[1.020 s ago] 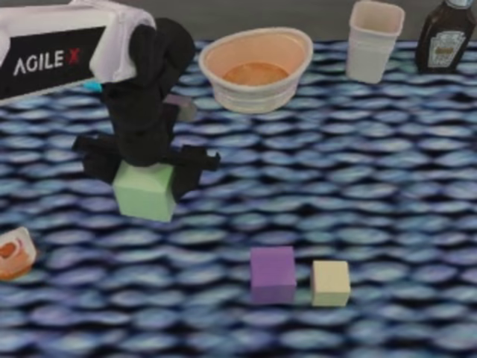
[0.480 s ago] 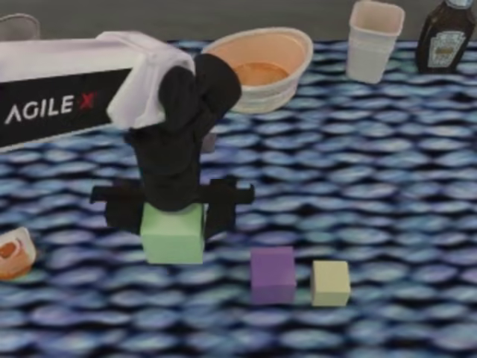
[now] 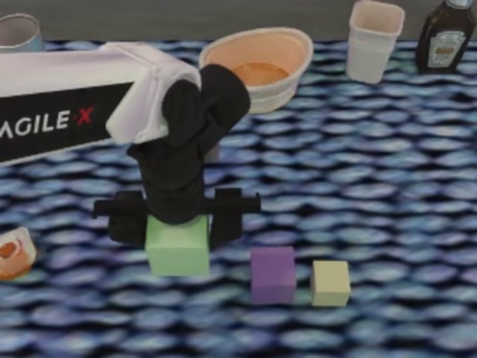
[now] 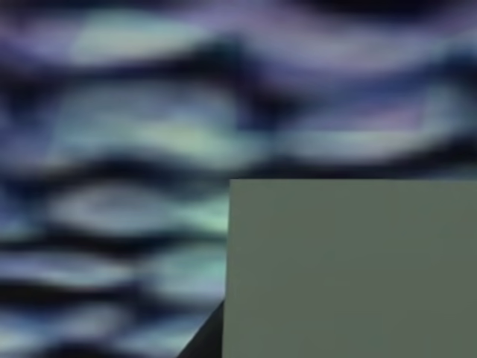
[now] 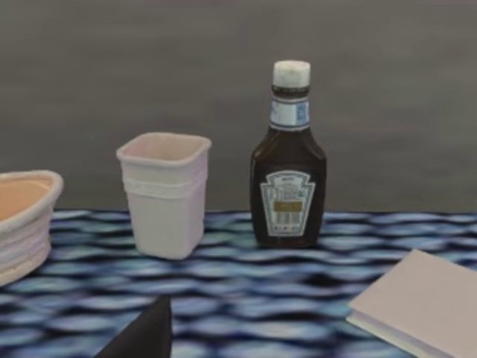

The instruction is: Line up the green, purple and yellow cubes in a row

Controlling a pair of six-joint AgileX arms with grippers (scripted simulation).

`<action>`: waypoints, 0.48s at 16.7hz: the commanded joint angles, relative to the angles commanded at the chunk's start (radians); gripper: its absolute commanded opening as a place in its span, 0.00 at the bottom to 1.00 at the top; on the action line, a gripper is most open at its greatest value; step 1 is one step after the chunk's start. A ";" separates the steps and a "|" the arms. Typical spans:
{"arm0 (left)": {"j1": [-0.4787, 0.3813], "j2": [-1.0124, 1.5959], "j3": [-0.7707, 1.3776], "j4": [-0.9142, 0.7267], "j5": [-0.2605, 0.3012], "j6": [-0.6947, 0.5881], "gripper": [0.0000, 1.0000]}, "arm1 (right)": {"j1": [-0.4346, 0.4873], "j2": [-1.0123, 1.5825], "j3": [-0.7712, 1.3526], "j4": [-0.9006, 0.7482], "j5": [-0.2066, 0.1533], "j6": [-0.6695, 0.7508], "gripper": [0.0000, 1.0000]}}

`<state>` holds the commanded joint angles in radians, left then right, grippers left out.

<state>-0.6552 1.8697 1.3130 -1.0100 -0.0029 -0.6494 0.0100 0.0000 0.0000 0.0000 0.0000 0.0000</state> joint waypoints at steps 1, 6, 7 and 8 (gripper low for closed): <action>0.000 0.005 -0.009 0.014 0.000 0.001 0.00 | 0.000 0.000 0.000 0.000 0.000 0.000 1.00; -0.004 0.069 -0.108 0.185 0.000 0.004 0.00 | 0.000 0.000 0.000 0.000 0.000 0.000 1.00; -0.004 0.083 -0.128 0.219 0.001 0.002 0.00 | 0.000 0.000 0.000 0.000 0.000 0.000 1.00; -0.003 0.094 -0.143 0.244 0.001 0.001 0.00 | 0.000 0.000 0.000 0.000 0.000 0.000 1.00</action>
<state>-0.6587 1.9637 1.1695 -0.7664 -0.0023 -0.6481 0.0100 0.0000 0.0000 0.0000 0.0000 0.0000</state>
